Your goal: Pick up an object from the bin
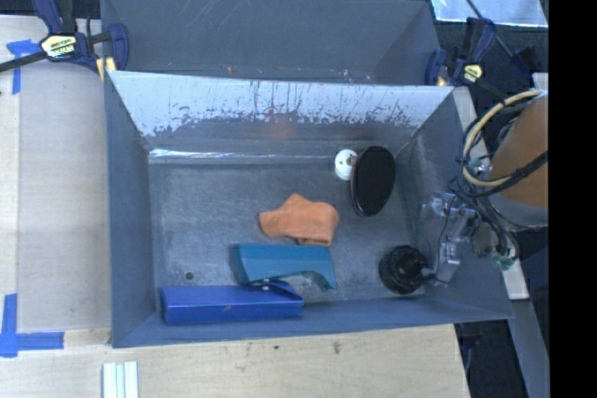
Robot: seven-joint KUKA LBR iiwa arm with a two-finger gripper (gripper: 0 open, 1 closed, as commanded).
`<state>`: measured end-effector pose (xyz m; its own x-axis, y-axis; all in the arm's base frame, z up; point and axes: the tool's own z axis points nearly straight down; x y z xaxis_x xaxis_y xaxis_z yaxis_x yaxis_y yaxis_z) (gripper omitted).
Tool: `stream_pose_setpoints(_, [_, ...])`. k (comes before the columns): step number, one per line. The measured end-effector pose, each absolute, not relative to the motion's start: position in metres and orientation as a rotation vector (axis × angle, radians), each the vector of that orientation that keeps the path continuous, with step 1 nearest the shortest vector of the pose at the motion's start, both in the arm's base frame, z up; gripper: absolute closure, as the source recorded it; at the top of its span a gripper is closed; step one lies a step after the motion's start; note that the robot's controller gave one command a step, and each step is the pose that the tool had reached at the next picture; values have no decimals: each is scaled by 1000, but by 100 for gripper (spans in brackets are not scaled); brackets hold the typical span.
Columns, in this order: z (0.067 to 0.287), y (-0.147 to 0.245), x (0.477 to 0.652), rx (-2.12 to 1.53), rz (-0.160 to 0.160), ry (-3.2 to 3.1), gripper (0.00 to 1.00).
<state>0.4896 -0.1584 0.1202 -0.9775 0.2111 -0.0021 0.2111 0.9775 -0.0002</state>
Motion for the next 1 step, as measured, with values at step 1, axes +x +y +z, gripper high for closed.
stream_pose_setpoints(1, [112,-135,490,-444,0,3109,0])
